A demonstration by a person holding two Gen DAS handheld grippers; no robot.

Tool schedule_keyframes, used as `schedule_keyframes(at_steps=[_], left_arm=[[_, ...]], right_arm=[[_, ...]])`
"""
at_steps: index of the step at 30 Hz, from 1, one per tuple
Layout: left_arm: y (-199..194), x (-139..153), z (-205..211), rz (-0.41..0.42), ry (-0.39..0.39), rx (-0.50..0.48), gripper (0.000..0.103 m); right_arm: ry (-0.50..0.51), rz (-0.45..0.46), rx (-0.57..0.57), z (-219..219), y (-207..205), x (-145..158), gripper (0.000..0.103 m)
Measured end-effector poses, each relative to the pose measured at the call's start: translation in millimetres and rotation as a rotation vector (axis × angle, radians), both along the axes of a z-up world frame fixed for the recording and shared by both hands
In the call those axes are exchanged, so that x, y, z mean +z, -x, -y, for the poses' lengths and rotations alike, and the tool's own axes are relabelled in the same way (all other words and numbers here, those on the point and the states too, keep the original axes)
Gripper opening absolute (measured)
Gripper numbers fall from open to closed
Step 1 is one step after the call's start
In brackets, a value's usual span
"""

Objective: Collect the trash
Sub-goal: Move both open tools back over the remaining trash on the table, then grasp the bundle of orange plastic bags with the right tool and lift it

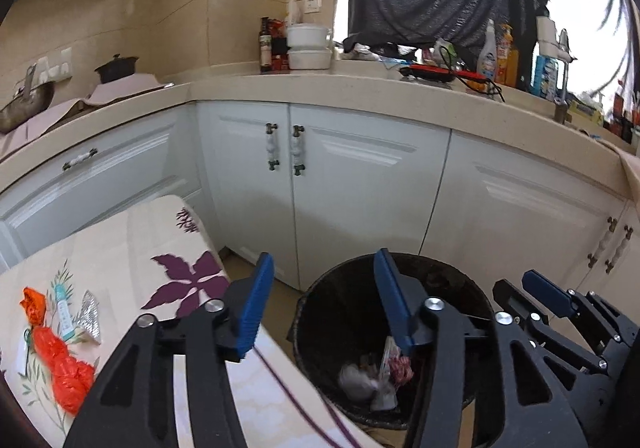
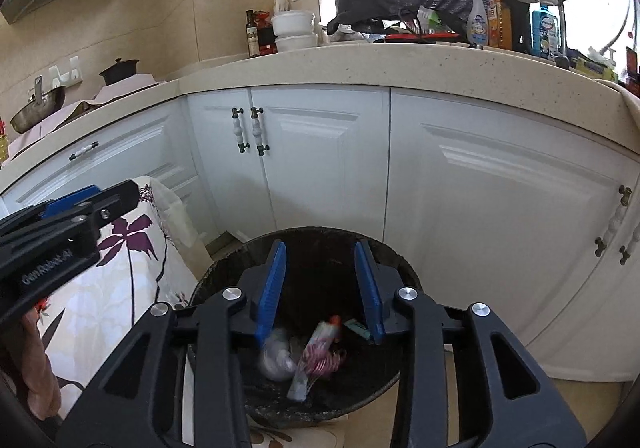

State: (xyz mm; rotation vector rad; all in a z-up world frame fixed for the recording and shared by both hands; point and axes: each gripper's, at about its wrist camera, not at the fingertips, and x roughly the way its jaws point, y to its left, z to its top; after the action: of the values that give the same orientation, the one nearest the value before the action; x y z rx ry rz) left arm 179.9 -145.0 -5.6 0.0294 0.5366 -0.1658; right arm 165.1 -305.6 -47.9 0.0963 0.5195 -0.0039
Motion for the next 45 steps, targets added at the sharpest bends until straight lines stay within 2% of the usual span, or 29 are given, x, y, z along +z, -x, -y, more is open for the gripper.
schedule_keyframes(at_steps=[4,7,14,19,30,38,45], left_arm=[[11,5,-17,-0.001,0.001,0.033,0.055],[21,9,-31,0.008,-0.001,0.057,0.057],[51,15,-80,0.016,-0.003,0.16,0.061],[70,12,-127,0.0,0.009,0.261,0.063],[118,0,-220,-0.016,-0.019,0.483,0.064],[131,-5,-270,-0.035,0.005,0.598,0.065],[143,-14,-296,-0.058,0.022,0.641,0.065]], right_arm=[[0.002,0.014,0.012,-9,8,6,0.035],[-0.004,0.028,0.024,-18,16,12,0.04],[-0.008,0.049,0.098,-55,30,22,0.04],[-0.011,0.045,0.176,-91,34,23,0.04],[-0.008,0.045,0.364,-177,46,28,0.04],[-0.022,0.022,0.461,-226,48,27,0.04],[-0.005,0.01,0.514,-257,49,24,0.04]])
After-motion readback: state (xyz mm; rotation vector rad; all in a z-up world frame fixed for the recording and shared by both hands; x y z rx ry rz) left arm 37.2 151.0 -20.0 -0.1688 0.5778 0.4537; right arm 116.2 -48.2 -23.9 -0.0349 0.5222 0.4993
